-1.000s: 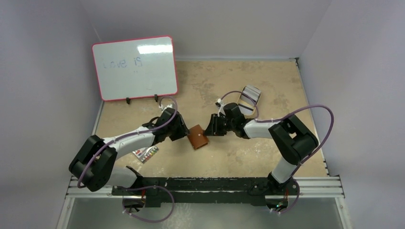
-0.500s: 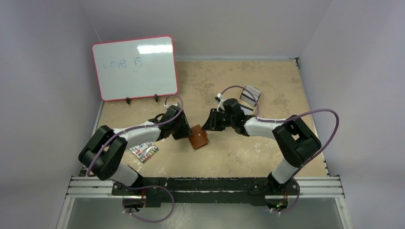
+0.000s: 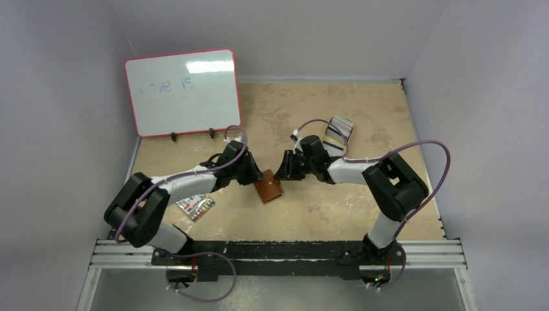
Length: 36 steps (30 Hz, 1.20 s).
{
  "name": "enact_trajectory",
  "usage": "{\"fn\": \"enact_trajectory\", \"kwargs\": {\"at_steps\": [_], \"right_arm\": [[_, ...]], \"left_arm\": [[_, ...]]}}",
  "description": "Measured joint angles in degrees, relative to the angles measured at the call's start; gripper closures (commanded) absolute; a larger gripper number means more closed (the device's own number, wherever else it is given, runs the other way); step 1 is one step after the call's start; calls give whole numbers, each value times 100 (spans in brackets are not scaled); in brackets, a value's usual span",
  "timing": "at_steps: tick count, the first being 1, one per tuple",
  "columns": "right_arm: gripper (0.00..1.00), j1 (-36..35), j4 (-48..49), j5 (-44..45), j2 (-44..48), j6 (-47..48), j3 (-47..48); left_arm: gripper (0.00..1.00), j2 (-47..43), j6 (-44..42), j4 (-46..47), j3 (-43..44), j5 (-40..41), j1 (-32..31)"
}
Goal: Put the credit cards into the card holder
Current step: Close the card holder at the center of the board.
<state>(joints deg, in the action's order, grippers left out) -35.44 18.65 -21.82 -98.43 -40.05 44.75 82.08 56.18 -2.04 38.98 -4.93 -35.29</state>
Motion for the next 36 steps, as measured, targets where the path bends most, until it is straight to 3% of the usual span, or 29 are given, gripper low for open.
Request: {"fn": "enact_trajectory", "kwargs": {"at_steps": [8,17,23,36], "right_arm": [[61,-17,-225,33,-46,155,188],[61,-621,-1582,1325,273,466,977],[56,-756,-1679,1357,306,466,1106],[58,-850,-2236,2118,-83,557,1419]], "left_arm": [[82,470,17,118,-20,59,4],[81,448,28,142,-42,70,4],[81,448,195,520,-243,-101,79],[80,424,476,1178,-584,-177,105]]}}
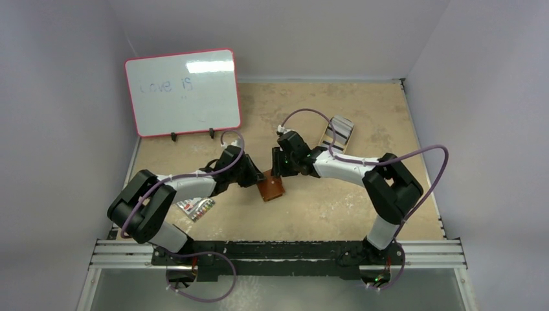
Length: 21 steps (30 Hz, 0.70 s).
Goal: Put the credit cards into the card holder
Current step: Close the card holder at the center of the board.
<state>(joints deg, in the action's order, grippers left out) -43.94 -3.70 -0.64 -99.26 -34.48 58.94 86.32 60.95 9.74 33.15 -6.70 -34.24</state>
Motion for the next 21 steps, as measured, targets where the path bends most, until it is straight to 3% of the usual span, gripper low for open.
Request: {"fn": "enact_trajectory", "kwargs": {"at_steps": [7,10,16,21], "right_arm": [[76,-245,-450,767,-2,70,299],[79,-256,-605,892,-2,87,299],[63,-256,-713,962,13,101,297],[56,-358,-662,903,120,109,297]], "left_arm": [[80,-15,-2,-13,0,4,0],[80,-37,-7,-50,0,13,0],[80,-138,-48,-186,-31,94,0],[80,-155,-50,-197,-48,105,0]]}}
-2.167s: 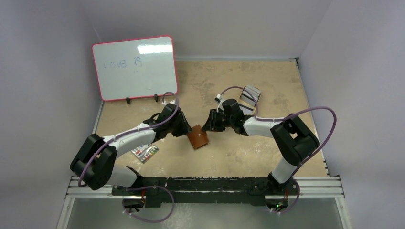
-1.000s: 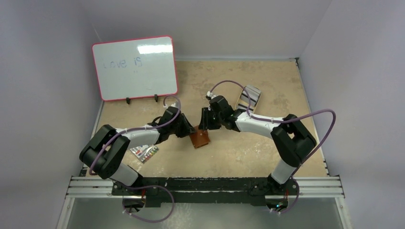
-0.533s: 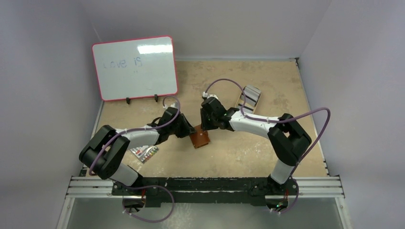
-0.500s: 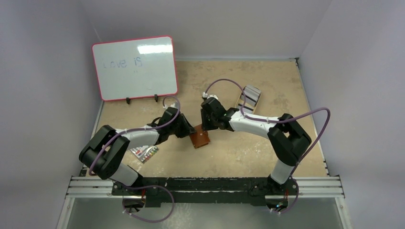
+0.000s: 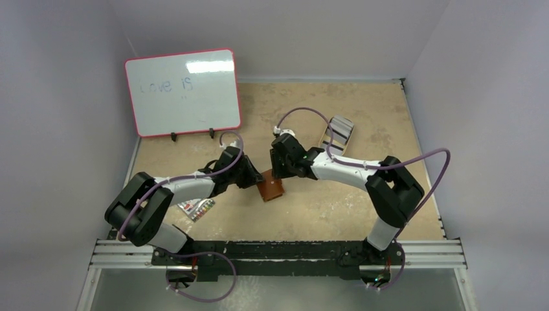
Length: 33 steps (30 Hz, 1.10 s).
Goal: Put the credit cards into the card holder
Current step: Close the card holder at the center of the board.
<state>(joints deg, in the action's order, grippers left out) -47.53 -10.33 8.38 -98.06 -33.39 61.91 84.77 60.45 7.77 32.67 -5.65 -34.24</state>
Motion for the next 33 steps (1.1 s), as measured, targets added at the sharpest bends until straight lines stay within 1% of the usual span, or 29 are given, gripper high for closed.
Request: {"fn": "enact_trajectory", "kwargs": {"at_steps": [4,6,12,20,27,30,33], "right_arm": [[55,-168,33,-11,4,-4,0],[57,-219,37,-11,0,-4,0],[66,-280,-129,280,-111,-26,66],[85,-278,-326,570,-111,-28,120],[94,-278,-356,564,-111,-46,120],[94,-278,-358,564,-111,-46,120],[93,-278,-402,599,-111,-46,120]], "left_arm": [[80,0,2,20,-11,0,0],[80,0,4,55,-35,-2,0],[80,-4,4,57,-37,-2,0],[80,-4,4,55,-37,2,0],[80,-4,2,55,-37,7,0],[80,-4,4,55,-39,7,0],[80,-4,4,55,-39,7,0]]}}
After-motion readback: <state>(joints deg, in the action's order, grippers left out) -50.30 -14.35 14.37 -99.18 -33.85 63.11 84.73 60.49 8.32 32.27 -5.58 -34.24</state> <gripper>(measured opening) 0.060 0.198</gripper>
